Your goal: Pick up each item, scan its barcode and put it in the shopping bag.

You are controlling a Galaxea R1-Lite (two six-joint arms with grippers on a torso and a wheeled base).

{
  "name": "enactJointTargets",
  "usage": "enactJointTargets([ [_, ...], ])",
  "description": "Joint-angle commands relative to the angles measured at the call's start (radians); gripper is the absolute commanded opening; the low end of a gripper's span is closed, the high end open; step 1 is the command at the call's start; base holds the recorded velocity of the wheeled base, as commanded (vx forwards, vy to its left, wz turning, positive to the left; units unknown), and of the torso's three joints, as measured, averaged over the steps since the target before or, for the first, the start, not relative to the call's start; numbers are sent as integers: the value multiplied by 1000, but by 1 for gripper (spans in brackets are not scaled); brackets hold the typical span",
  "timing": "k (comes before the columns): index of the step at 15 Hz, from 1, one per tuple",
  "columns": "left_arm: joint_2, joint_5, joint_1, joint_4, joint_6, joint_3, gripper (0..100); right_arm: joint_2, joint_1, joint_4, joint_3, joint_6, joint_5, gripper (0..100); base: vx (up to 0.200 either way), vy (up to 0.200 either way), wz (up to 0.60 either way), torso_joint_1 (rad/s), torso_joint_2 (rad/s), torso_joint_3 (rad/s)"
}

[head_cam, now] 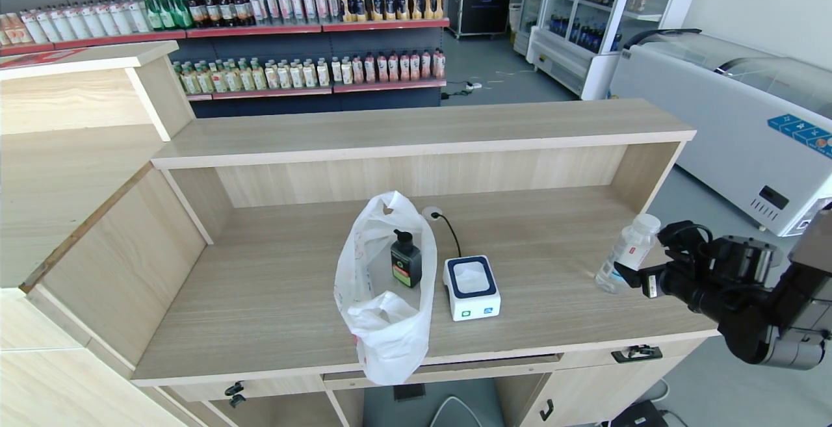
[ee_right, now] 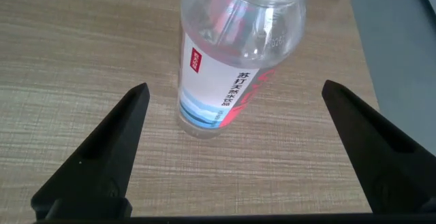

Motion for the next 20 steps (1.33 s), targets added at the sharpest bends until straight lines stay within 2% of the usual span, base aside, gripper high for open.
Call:
enactJointTargets([
  [1, 0, 0, 0, 0, 0, 0, 100, 28, 3, -1, -15, -3, -1, 100, 0, 0, 0, 0, 0, 0],
  [5, 0, 0, 0, 0, 0, 0, 100, 59, 12, 9, -94, 2, -1, 100, 0, 0, 0, 0, 0, 0],
  [13, 0, 0, 0, 0, 0, 0, 100, 114, 72, 1, -137, -3, -4, 100, 0, 0, 0, 0, 0, 0],
  [20, 0, 0, 0, 0, 0, 0, 100, 134, 80, 1, -182, -4, -4, 100, 0, 0, 0, 0, 0, 0],
])
